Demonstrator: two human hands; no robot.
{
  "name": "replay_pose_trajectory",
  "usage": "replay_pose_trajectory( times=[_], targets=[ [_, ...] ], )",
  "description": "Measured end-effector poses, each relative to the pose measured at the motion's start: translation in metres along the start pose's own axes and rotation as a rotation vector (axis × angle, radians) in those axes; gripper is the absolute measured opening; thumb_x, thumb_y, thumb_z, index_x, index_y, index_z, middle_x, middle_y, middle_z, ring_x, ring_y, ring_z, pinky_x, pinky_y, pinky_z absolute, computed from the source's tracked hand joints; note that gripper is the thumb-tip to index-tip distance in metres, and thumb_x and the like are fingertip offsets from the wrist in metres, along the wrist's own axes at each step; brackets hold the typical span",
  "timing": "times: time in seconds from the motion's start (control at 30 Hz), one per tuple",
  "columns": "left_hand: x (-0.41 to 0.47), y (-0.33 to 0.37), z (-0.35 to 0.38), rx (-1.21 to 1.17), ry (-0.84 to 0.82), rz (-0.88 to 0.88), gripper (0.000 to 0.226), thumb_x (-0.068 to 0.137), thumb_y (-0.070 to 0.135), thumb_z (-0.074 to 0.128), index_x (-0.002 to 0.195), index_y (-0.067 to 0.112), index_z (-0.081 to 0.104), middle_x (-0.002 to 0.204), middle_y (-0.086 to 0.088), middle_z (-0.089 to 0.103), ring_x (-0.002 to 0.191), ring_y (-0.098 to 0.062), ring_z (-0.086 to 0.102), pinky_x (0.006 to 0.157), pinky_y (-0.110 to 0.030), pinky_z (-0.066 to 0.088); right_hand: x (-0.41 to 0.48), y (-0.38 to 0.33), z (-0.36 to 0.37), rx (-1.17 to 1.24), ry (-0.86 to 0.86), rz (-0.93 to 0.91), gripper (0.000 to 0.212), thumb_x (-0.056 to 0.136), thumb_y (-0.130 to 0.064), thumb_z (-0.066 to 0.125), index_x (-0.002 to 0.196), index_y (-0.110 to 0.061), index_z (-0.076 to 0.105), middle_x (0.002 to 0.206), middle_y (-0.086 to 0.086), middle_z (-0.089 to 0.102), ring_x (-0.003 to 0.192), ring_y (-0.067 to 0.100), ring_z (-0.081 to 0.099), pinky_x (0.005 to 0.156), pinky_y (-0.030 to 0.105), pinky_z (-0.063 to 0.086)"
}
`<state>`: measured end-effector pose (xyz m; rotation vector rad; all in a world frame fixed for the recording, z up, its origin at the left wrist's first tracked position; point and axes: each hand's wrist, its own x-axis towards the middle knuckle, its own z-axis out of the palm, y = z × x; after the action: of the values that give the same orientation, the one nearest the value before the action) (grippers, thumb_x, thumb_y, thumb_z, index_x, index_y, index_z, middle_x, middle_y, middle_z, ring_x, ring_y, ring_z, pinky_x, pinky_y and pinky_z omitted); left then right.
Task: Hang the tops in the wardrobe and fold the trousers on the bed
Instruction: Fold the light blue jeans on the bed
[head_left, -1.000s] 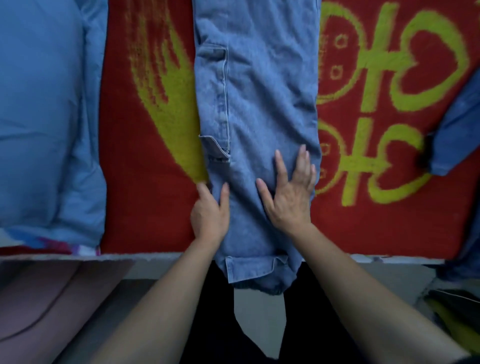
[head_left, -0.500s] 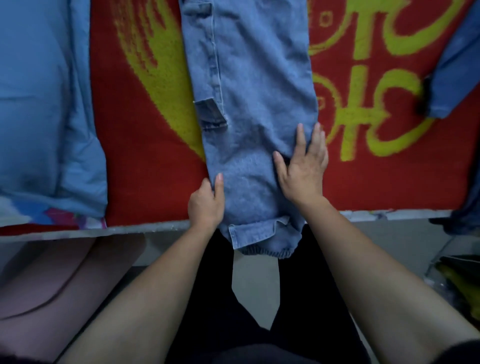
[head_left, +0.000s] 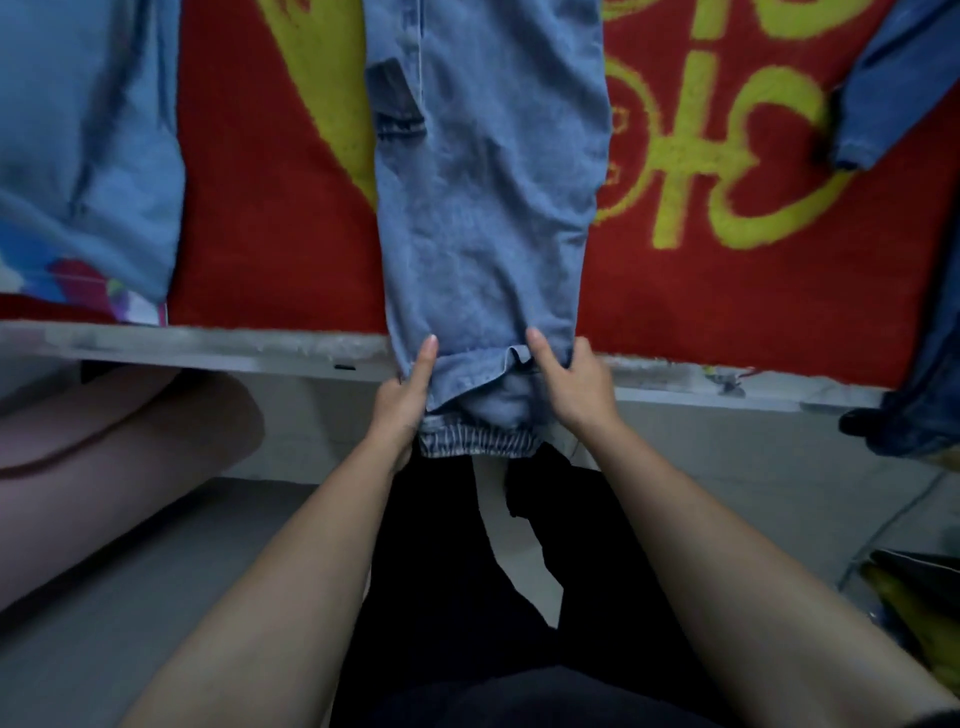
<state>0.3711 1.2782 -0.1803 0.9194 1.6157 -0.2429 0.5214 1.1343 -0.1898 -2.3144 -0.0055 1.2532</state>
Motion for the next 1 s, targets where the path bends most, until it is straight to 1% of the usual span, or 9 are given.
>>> replay_pose_trajectory(
  times=[0.07, 0.13, 0.23, 0.33, 0.4, 0.47, 0.63, 0.8, 1.0],
  targets=[
    [-0.01, -0.002, 0.007, -0.039, -0.02, 0.031, 0.096, 0.044, 0.093, 0.065, 0.099, 0.016, 0.072, 0.089, -0.001, 0.077, 0.08, -0.014, 0.074, 0.073, -0.028, 0.058, -0.013, 0.018, -0.001, 0.175, -0.134, 0.053, 0.06, 0.087, -0.072, 0.053, 0.121, -0.022, 0.056, 0.13, 0.006, 0.062, 0.123, 0.025, 0.057, 0.1, 0.032, 0.042],
    [-0.023, -0.001, 0.009, -0.096, -0.091, 0.056, 0.089, 0.055, 0.086, 0.068, 0.106, 0.013, 0.072, 0.097, -0.007, 0.076, 0.089, -0.02, 0.074, 0.083, -0.035, 0.058, -0.022, 0.029, -0.006, 0.321, -0.174, 0.08, 0.055, 0.09, -0.064, 0.057, 0.124, -0.021, 0.056, 0.129, 0.004, 0.062, 0.121, 0.022, 0.059, 0.106, 0.041, 0.046],
    [-0.043, -0.005, 0.002, -0.368, -0.277, 0.09, 0.044, 0.087, 0.048, 0.061, 0.108, 0.011, 0.073, 0.108, -0.011, 0.073, 0.101, -0.027, 0.07, 0.093, -0.04, 0.054, -0.036, 0.034, -0.014, 0.37, -0.167, 0.091, 0.048, 0.093, -0.056, 0.059, 0.119, -0.016, 0.058, 0.124, 0.008, 0.066, 0.115, 0.023, 0.063, 0.106, 0.049, 0.046],
    [-0.062, -0.016, -0.005, -0.386, -0.36, 0.068, 0.029, 0.082, 0.031, 0.058, 0.101, 0.014, 0.07, 0.093, -0.006, 0.073, 0.085, -0.022, 0.067, 0.074, -0.031, 0.055, -0.051, 0.035, -0.018, 0.446, -0.247, 0.119, 0.051, 0.092, -0.056, 0.06, 0.117, -0.012, 0.067, 0.118, 0.01, 0.071, 0.107, 0.022, 0.068, 0.101, 0.044, 0.052],
    [-0.068, -0.02, -0.005, -0.367, -0.308, 0.1, 0.037, 0.083, 0.032, 0.07, 0.113, 0.01, 0.068, 0.099, -0.007, 0.074, 0.085, -0.021, 0.069, 0.069, -0.029, 0.056, -0.059, 0.033, -0.014, 0.458, -0.27, 0.111, 0.059, 0.087, -0.065, 0.06, 0.114, -0.014, 0.072, 0.111, 0.005, 0.075, 0.102, 0.017, 0.071, 0.098, 0.039, 0.054],
    [-0.062, -0.025, -0.005, -0.402, -0.203, 0.164, 0.041, 0.085, 0.029, 0.074, 0.119, 0.008, 0.065, 0.106, -0.011, 0.073, 0.091, -0.024, 0.071, 0.078, -0.037, 0.059, -0.062, 0.036, -0.006, 0.5, -0.25, 0.076, 0.064, 0.082, -0.071, 0.061, 0.115, -0.017, 0.074, 0.11, 0.0, 0.076, 0.106, 0.016, 0.07, 0.101, 0.041, 0.052],
    [-0.049, -0.064, -0.01, -0.08, -0.043, 0.078, 0.01, 0.085, 0.01, 0.074, 0.091, 0.011, 0.066, 0.1, -0.017, 0.072, 0.094, -0.034, 0.07, 0.087, -0.051, 0.057, -0.069, 0.069, 0.033, 0.443, -0.132, 0.194, 0.059, 0.087, -0.057, 0.065, 0.123, -0.01, 0.067, 0.116, 0.01, 0.072, 0.107, 0.028, 0.068, 0.101, 0.047, 0.051],
    [-0.052, -0.095, -0.014, -0.082, -0.041, 0.018, 0.012, 0.082, 0.01, 0.078, 0.089, 0.01, 0.068, 0.1, -0.016, 0.073, 0.095, -0.033, 0.07, 0.089, -0.052, 0.056, -0.085, 0.094, 0.049, 0.537, -0.087, 0.28, 0.053, 0.086, -0.048, 0.071, 0.122, -0.009, 0.065, 0.113, 0.011, 0.072, 0.103, 0.03, 0.069, 0.099, 0.049, 0.053],
    [-0.059, -0.075, -0.027, -0.017, -0.093, -0.011, 0.02, 0.082, 0.016, 0.078, 0.098, 0.008, 0.069, 0.1, -0.014, 0.074, 0.09, -0.028, 0.071, 0.088, -0.054, 0.056, -0.09, 0.073, 0.034, 0.386, -0.091, 0.308, 0.058, 0.088, -0.052, 0.065, 0.125, -0.008, 0.064, 0.117, 0.013, 0.07, 0.107, 0.033, 0.067, 0.099, 0.05, 0.052]
  ],
)
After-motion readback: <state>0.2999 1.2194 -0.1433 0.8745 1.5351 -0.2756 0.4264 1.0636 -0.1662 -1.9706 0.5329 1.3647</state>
